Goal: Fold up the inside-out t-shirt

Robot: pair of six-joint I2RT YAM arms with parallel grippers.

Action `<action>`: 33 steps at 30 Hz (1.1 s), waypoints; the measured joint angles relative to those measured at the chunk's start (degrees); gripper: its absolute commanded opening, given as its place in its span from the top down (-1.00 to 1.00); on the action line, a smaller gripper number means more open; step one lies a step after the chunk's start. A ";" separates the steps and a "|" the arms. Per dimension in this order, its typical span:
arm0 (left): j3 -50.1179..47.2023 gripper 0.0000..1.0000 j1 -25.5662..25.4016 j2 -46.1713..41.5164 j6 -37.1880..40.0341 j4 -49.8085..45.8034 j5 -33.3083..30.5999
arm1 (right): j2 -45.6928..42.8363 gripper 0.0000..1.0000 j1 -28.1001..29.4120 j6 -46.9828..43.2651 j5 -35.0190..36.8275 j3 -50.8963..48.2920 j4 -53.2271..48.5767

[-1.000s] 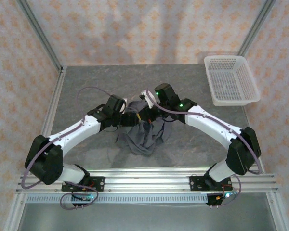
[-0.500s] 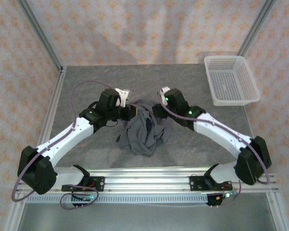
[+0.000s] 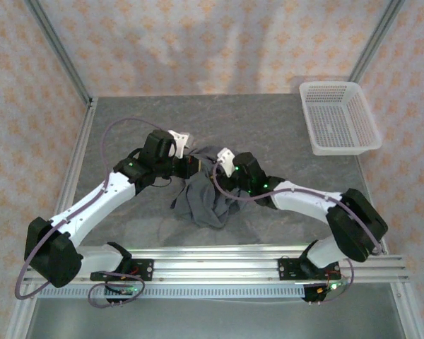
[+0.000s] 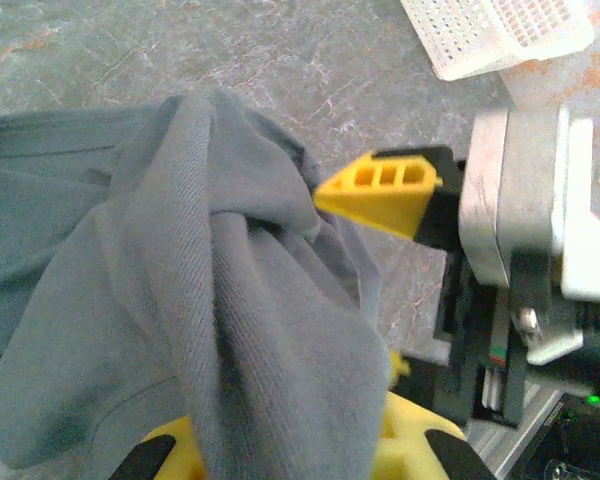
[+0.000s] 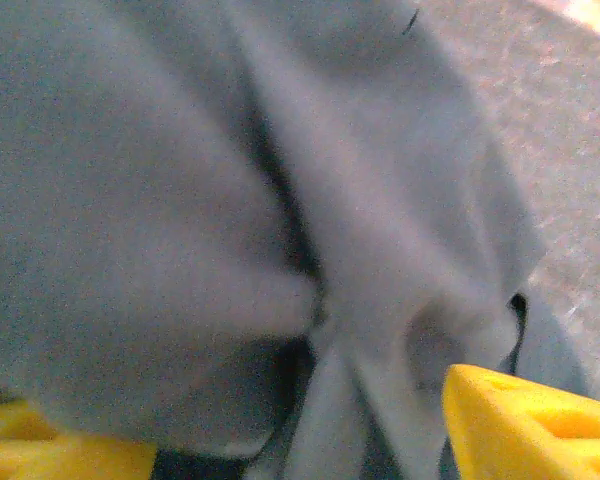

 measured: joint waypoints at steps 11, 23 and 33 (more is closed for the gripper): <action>1.86 1.00 5.88 -0.52 2.14 -6.40 -10.43 | -3.67 1.00 -2.12 -1.03 -18.21 4.52 -10.67; 4.90 -0.20 10.32 15.08 0.92 -4.17 -9.94 | -12.63 1.00 -6.86 17.77 -45.20 10.62 -15.28; 2.97 -0.26 8.20 -12.66 -0.04 -9.42 -14.47 | -10.05 1.00 -9.79 24.59 -42.95 10.64 -12.57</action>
